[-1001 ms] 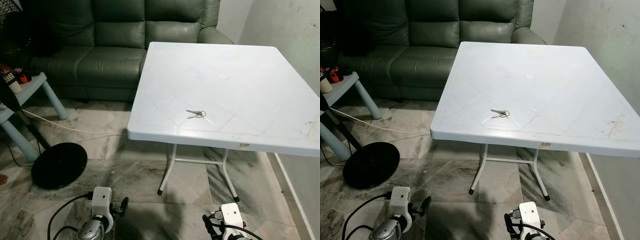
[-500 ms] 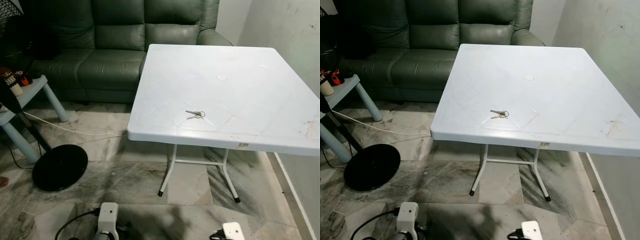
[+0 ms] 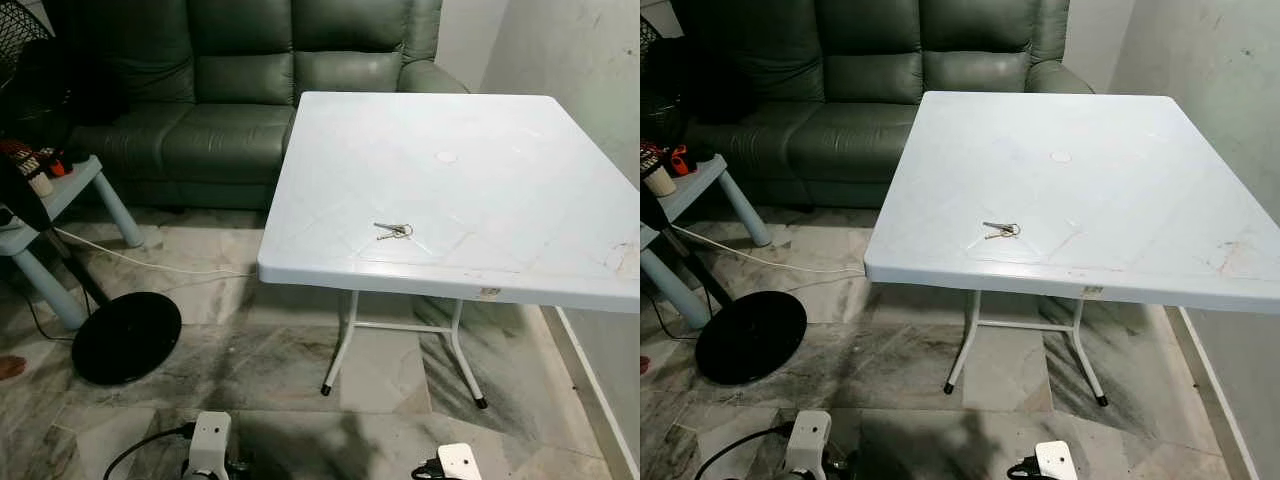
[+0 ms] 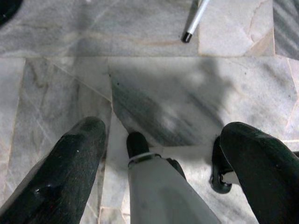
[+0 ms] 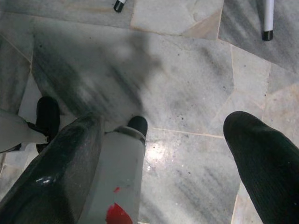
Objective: Hang keys on a hook
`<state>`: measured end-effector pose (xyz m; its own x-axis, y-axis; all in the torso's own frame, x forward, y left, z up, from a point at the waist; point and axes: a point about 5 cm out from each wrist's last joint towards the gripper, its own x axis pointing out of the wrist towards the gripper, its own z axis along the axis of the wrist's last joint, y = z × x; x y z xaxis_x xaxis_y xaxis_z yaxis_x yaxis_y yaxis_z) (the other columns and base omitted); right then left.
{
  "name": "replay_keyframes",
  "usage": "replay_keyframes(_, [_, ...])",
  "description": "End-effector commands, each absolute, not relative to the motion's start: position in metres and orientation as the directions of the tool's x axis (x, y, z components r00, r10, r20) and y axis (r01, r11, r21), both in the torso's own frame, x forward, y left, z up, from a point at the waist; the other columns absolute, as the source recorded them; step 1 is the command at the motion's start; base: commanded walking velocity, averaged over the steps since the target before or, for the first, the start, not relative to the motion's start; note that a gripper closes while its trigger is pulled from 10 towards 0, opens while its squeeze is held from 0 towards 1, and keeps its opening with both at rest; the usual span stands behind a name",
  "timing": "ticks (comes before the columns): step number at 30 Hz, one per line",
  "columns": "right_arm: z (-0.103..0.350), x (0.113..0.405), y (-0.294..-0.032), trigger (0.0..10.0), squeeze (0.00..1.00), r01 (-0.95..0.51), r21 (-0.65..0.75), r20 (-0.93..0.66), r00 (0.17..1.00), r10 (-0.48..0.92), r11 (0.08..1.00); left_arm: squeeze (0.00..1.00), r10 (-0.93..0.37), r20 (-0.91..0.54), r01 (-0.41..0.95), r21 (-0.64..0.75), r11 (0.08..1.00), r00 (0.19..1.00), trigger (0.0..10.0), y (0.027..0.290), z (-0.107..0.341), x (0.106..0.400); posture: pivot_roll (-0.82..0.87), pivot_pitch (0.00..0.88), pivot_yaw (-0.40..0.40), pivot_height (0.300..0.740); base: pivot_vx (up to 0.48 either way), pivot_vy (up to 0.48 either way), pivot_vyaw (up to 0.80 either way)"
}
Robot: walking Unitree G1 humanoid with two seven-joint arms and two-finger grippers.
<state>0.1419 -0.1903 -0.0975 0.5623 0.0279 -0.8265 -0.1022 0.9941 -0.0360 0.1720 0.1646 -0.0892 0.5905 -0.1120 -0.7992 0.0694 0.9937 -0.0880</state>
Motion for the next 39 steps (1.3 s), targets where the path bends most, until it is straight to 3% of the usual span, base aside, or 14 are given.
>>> replay_keyframes(1, [-0.097, 0.143, -0.191, 10.0, 0.0, -0.093, -0.041, -0.827, 0.563, 0.019, 0.995, 0.0, -0.106, -0.804, 0.052, -0.094, 0.994, 0.586, 10.0, 0.167, -0.09, 0.17, -0.04, 0.0, 0.017, 0.74, 0.0, 0.0, 0.0])
replay_keyframes(5, [-0.097, 0.144, -0.191, 10.0, 0.0, -0.1, -0.041, -0.826, 0.563, 0.022, 0.994, 0.0, -0.117, -0.804, 0.068, -0.096, 0.993, 0.583, 10.0, 0.167, -0.09, 0.17, -0.04, 0.0, 0.015, 0.74, 0.0, 0.0, 0.0])
replay_keyframes(16, [-0.092, 0.154, -0.198, 10.0, 0.0, -0.117, -0.062, -0.81, 0.586, 0.019, 0.991, 0.0, -0.226, -0.806, 0.271, -0.086, 0.959, 0.546, 10.0, 0.16, -0.09, 0.168, -0.06, 0.0, 0.012, 0.74, 0.0, 0.0, 0.0])
replay_keyframes(23, [-0.085, 0.169, -0.198, 10.0, 0.0, -0.197, -0.058, -0.791, 0.607, 0.076, 0.979, 0.0, -0.172, -0.762, 0.105, -0.136, 0.985, 0.624, 10.0, 0.166, -0.082, 0.184, -0.05, 0.002, 0.006, 0.74, 0.0, 0.0, 0.0])
replay_keyframes(27, [-0.082, 0.175, -0.196, 10.0, 0.0, -0.333, -0.011, -0.806, 0.562, 0.188, 0.943, 0.0, -0.216, -0.741, 0.177, -0.132, 0.975, 0.636, 10.0, 0.16, -0.078, 0.193, -0.03, 0.008, -0.011, 0.74, 0.0, 0.0, 0.0])
replay_keyframes(31, [-0.081, 0.174, -0.191, 10.0, 0.0, -0.494, 0.064, -0.832, 0.454, 0.32, 0.867, 0.0, -0.212, -0.734, 0.18, -0.123, 0.976, 0.645, 10.0, 0.162, -0.075, 0.198, -0.04, 0.012, -0.014, 0.74, 0.0, 0.0, 0.0])
replay_keyframes(33, [-0.081, 0.175, -0.195, 10.0, 0.0, -0.49, 0.035, -0.839, 0.459, 0.292, 0.871, 0.0, -0.21, -0.729, 0.175, -0.126, 0.977, 0.652, 10.0, 0.162, -0.074, 0.2, -0.04, 0.017, -0.01, 0.74, 0.0, 0.0, 0.0])
replay_keyframes(37, [-0.077, 0.185, -0.202, 10.0, 0.0, -0.341, -0.02, -0.811, 0.555, 0.184, 0.94, 0.0, -0.192, -0.721, 0.138, -0.134, 0.981, 0.666, 10.0, 0.164, -0.072, 0.202, -0.05, 0.016, -0.002, 0.74, 0.0, 0.0, 0.0])
replay_keyframes(39, [-0.074, 0.192, -0.204, 10.0, 0.0, -0.153, 0.003, -0.77, 0.63, 0.1, 0.988, 0.0, -0.15, -0.713, 0.067, -0.143, 0.987, 0.685, 10.0, 0.169, -0.071, 0.204, -0.06, 0.014, 0.009, 0.74, 0.0, 0.0, 0.0])
